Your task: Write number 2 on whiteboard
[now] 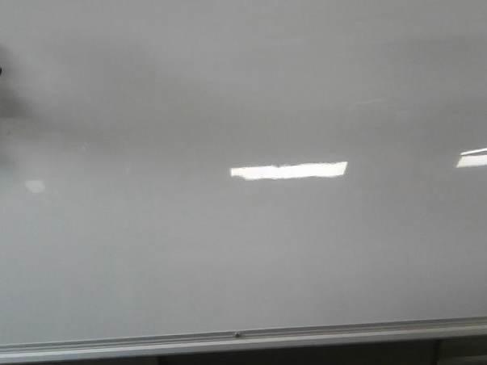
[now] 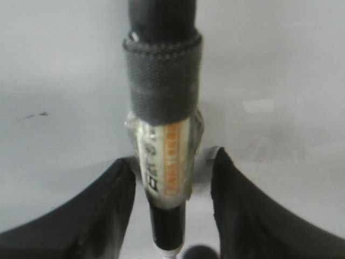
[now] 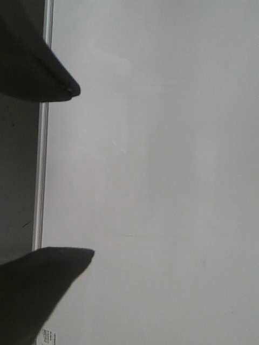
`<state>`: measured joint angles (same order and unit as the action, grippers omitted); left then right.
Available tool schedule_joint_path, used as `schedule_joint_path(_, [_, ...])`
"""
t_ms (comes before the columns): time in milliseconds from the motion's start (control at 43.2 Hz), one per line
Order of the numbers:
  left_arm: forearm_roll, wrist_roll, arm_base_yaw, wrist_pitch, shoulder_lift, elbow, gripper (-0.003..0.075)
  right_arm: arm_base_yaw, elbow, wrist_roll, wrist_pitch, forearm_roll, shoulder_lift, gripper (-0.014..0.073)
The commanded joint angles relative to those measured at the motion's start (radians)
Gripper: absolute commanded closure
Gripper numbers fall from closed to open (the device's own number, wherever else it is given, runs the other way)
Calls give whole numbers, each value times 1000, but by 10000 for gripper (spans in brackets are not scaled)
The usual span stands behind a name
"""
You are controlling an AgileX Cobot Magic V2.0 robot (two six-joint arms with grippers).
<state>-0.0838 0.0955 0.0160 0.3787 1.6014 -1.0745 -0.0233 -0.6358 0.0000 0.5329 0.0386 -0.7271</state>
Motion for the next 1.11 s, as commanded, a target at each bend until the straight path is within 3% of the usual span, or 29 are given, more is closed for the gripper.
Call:
schedule_joint_path(0, [-10, -1, 5, -69, -32, -33, 514, 7, -27, 0, -63, -10, -2, 15])
schedule_joint_path(185, [-10, -1, 5, -65, -32, -33, 601, 7, -27, 0, -63, -10, -2, 15])
schedule_joint_path(439, [13, -1, 5, 14, -44, -36, 654, 7, -27, 0, -63, -10, -2, 15])
schedule_joint_path(763, [25, 38, 5, 449, -109, -209, 662, 7, -27, 0, -63, -10, -2, 15])
schedule_joint_path(1087, [8, 258, 91, 650, -286, -251, 662, 7, -27, 0, -64, -10, -2, 15])
